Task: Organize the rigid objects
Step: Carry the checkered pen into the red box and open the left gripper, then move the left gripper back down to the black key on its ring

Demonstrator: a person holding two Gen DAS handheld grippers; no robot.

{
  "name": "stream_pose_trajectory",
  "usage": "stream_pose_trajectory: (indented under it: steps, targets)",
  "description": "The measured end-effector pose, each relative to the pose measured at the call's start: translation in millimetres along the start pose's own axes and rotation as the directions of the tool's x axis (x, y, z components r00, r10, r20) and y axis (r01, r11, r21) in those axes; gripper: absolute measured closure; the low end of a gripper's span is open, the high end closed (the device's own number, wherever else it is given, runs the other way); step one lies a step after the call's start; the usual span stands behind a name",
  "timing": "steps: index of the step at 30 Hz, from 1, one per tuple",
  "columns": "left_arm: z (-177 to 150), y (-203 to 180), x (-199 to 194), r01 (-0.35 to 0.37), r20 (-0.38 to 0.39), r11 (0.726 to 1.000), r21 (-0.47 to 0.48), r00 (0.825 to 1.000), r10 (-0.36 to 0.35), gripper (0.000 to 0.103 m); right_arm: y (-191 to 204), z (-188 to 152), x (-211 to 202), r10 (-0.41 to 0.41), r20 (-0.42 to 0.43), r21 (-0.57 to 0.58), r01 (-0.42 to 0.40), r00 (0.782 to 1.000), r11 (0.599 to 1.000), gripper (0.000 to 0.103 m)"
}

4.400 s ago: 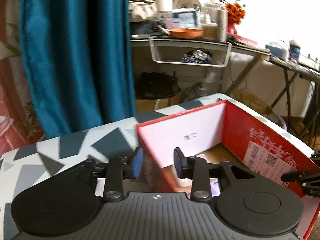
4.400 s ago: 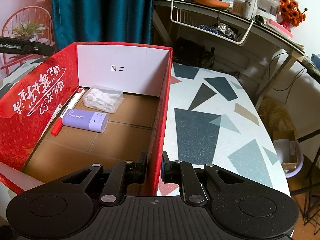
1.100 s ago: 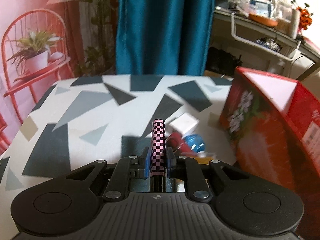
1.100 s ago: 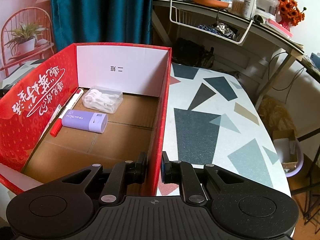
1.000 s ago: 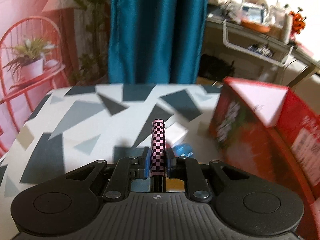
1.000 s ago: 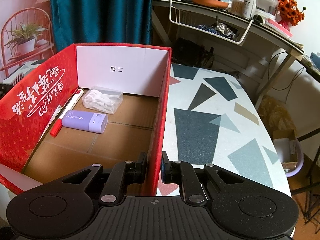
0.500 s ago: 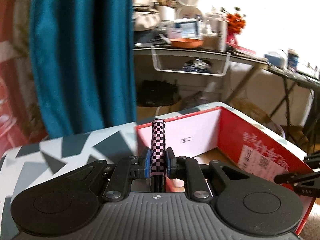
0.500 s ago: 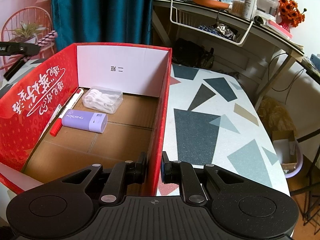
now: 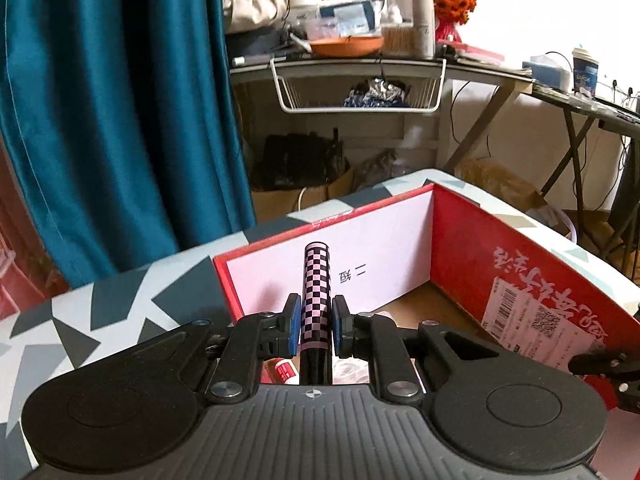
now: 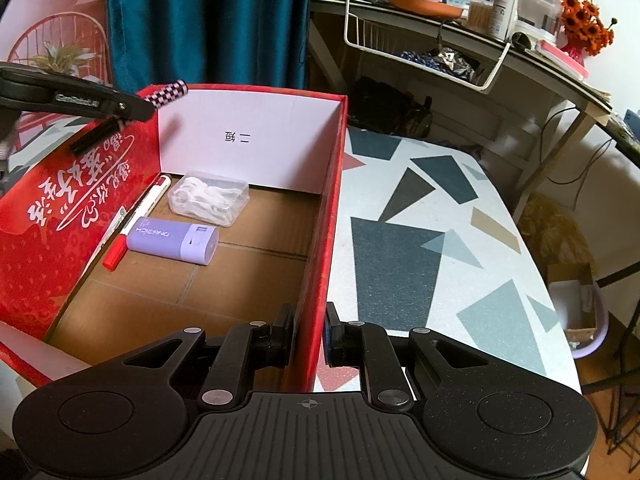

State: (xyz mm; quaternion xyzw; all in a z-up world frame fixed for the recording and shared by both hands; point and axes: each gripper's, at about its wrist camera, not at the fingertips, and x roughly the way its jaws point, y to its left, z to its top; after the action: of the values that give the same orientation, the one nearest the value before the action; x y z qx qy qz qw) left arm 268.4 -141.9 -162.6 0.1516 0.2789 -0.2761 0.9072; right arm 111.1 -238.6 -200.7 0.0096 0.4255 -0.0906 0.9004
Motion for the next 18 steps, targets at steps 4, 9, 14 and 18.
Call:
stream_pose_trajectory:
  steps: [4, 9, 14, 18]
  targets:
    - [-2.0, 0.1, 6.3, 0.002, -0.025, 1.000, 0.004, 1.000, -0.002, 0.086, -0.1, 0.3, 0.3, 0.001, 0.000, -0.002, -0.001, 1.000, 1.000, 0.088]
    - [-5.2, 3.1, 7.3, 0.026, -0.031, 1.000, -0.007, 0.999, -0.026, 0.085, -0.4, 0.3, 0.2, 0.001, 0.000, -0.002, -0.001, 1.000, 1.000, 0.088]
    - [-4.7, 8.6, 1.7, 0.039, -0.020, 0.999, -0.022, 0.999, -0.039, 0.085, 0.2, 0.5, 0.7, 0.002, 0.000, 0.001, -0.002, 1.000, 1.000, 0.088]
    - [-3.8, 21.5, -9.7, 0.036, 0.010, 0.997, -0.064, 0.999, -0.036, 0.069, 0.6, 0.7, 1.0, 0.003, 0.000, 0.001, -0.003, 1.000, 1.000, 0.088]
